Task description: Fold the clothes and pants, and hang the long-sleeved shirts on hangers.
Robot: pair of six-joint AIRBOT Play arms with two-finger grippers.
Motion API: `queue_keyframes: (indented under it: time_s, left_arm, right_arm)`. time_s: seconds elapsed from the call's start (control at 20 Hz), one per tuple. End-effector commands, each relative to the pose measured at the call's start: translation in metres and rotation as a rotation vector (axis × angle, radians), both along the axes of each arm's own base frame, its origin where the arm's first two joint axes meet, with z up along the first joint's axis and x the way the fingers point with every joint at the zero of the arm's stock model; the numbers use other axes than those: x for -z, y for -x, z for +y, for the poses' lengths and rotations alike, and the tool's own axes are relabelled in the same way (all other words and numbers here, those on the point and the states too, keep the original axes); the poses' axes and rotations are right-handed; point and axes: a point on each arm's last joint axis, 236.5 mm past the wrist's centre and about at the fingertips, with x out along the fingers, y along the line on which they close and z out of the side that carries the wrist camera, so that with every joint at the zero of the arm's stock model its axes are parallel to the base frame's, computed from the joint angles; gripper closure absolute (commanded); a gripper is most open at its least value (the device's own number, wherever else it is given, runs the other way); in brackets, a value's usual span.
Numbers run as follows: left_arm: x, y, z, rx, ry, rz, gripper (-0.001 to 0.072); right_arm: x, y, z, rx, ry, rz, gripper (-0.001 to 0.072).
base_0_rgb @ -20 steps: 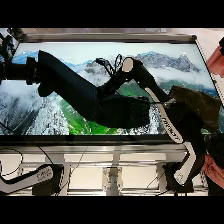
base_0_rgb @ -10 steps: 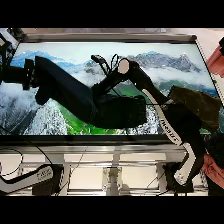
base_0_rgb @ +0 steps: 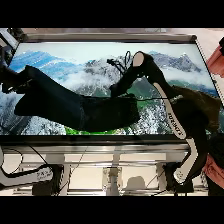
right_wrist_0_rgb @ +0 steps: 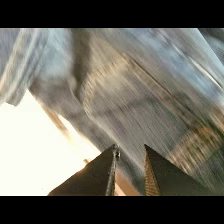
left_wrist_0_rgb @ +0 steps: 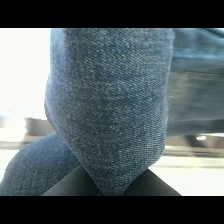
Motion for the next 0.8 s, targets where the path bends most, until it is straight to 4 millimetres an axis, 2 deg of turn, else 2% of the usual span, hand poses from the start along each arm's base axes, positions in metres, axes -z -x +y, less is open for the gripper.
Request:
queue_keyframes:
  time_s: [0.0,0.2,0.35,0.6,0.75]
  left_arm:
    - [0.026,-0.006,0.005,0.037,-0.156,0.095,0.0663]
    - [0.059,-0.014,0.005,0.113,-0.285,0.187,0.0662]
    - [0.067,-0.018,-0.005,0.146,-0.283,0.203,0.0662]
    - [0.062,-0.019,-0.053,0.226,-0.112,0.173,0.0662]
    - [0.051,-0.019,-0.086,0.268,0.034,0.142,0.0662]
  right_arm:
    - [0.000,0.006,-0.027,-0.010,0.032,0.064,0.0498]
    - [0.001,-0.001,-0.040,-0.002,0.030,0.058,0.0498]
    - [0.001,-0.003,-0.041,-0.008,0.032,0.045,0.0498]
    - [0.001,-0.006,-0.040,-0.010,0.026,0.027,0.0498]
    - [0.002,-0.006,-0.041,-0.010,0.029,0.027,0.0498]
